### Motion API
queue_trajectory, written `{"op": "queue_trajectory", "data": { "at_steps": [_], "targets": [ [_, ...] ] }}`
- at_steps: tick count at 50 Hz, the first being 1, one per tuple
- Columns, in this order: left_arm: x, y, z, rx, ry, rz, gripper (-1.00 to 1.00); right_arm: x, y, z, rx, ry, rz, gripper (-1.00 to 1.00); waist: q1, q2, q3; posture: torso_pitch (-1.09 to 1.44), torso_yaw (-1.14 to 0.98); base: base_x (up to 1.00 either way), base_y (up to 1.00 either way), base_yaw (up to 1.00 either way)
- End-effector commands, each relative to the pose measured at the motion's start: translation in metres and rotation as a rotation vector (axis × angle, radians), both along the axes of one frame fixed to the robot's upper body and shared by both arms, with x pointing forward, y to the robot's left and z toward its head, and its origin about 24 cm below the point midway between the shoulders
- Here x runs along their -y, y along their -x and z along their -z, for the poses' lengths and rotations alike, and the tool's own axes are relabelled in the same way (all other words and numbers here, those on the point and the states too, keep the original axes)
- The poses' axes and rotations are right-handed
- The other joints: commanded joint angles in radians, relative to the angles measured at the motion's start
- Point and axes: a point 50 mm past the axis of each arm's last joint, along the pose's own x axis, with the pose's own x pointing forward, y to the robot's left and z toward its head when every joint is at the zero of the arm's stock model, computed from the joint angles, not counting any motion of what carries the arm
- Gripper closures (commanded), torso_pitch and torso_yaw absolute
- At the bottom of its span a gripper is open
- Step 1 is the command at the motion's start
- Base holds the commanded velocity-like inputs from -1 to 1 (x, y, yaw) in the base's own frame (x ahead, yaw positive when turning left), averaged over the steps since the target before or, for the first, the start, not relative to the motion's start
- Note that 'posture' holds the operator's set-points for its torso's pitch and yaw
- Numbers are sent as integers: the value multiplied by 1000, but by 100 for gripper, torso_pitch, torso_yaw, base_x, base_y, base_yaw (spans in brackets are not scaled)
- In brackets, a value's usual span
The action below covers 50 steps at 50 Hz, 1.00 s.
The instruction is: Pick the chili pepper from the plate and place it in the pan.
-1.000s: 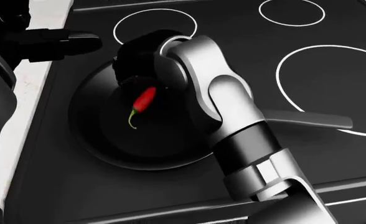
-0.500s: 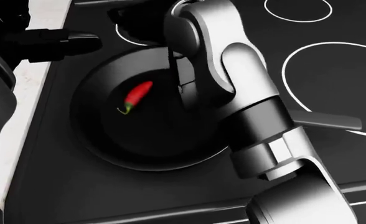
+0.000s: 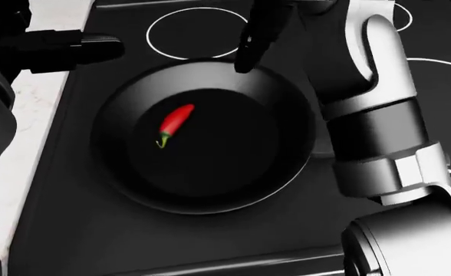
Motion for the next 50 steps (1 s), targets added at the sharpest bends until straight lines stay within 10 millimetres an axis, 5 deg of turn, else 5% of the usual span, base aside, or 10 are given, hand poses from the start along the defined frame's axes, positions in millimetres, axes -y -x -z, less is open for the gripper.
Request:
{"op": "queue_trajectory", "data": {
  "at_steps": [1, 13, 29, 36, 50],
  "targets": [
    [1, 6, -22, 101, -10, -4, -100, 4, 9, -25, 97, -76, 8, -100, 0, 3, -32, 0, 0, 0, 0, 0],
    [4, 9, -46, 168, -44, -24, -100, 44, 21, -44, 169, -423, 89, -100, 5, -7, -27, 0, 0, 0, 0, 0],
    [1, 15, -60, 250, -65, -75, -100, 85, 52, -29, 259, -750, 193, -100, 11, -17, -27, 0, 0, 0, 0, 0],
    [1, 22, -63, 311, -65, -84, -100, 91, 73, -20, 335, -792, 175, -100, 14, -21, -25, 0, 0, 0, 0, 0],
    [2, 42, -72, 495, -43, -89, -100, 91, 99, -26, 579, -562, 127, -100, 10, -23, -25, 0, 0, 0, 0, 0]
  ]
}}
